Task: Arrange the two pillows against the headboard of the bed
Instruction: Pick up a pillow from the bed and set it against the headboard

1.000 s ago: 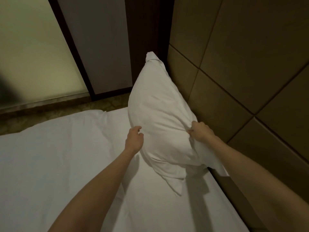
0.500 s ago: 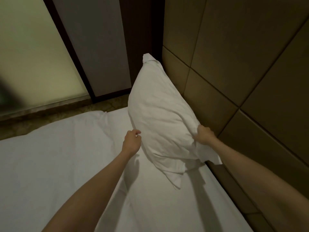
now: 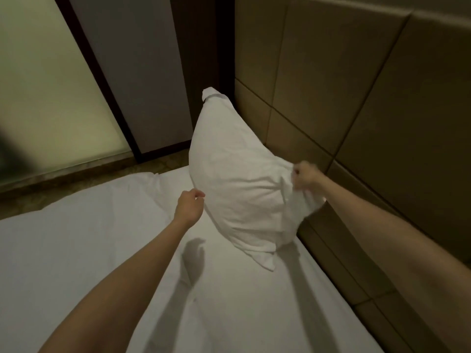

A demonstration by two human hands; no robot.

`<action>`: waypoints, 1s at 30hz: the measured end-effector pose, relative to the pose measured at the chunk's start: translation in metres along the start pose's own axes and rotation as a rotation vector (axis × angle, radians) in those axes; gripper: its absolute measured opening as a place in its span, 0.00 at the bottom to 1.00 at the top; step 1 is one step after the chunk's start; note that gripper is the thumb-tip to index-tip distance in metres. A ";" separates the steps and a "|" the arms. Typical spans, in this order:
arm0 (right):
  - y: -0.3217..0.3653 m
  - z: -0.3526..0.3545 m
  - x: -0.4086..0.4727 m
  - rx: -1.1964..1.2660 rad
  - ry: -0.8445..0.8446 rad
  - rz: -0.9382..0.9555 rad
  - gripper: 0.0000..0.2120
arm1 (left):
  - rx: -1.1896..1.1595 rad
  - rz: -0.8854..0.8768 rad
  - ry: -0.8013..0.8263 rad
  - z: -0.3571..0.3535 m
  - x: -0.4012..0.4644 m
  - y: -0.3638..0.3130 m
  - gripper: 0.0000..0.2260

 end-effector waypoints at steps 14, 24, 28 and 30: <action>-0.051 0.041 -0.072 -0.108 -0.322 -0.054 0.13 | 0.017 -0.089 0.075 -0.010 -0.083 -0.053 0.15; -0.034 0.043 -0.183 0.412 -0.404 0.127 0.11 | -0.249 -0.050 0.041 0.016 -0.180 -0.064 0.14; -0.013 0.034 -0.241 0.652 -0.313 0.191 0.09 | -0.345 -0.076 -0.022 0.038 -0.233 -0.063 0.14; -0.001 0.028 -0.268 0.722 -0.276 0.213 0.08 | -0.388 -0.094 -0.031 0.050 -0.258 -0.059 0.14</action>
Point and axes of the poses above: each hand's wrist, its own x-axis towards the middle knuckle, its own z-axis out of the back of the hand, y = z × x, the point moved 5 cm from there along x, towards the middle knuckle, and after that the axes turned 13 degrees about -x, right-handed, at the moved point
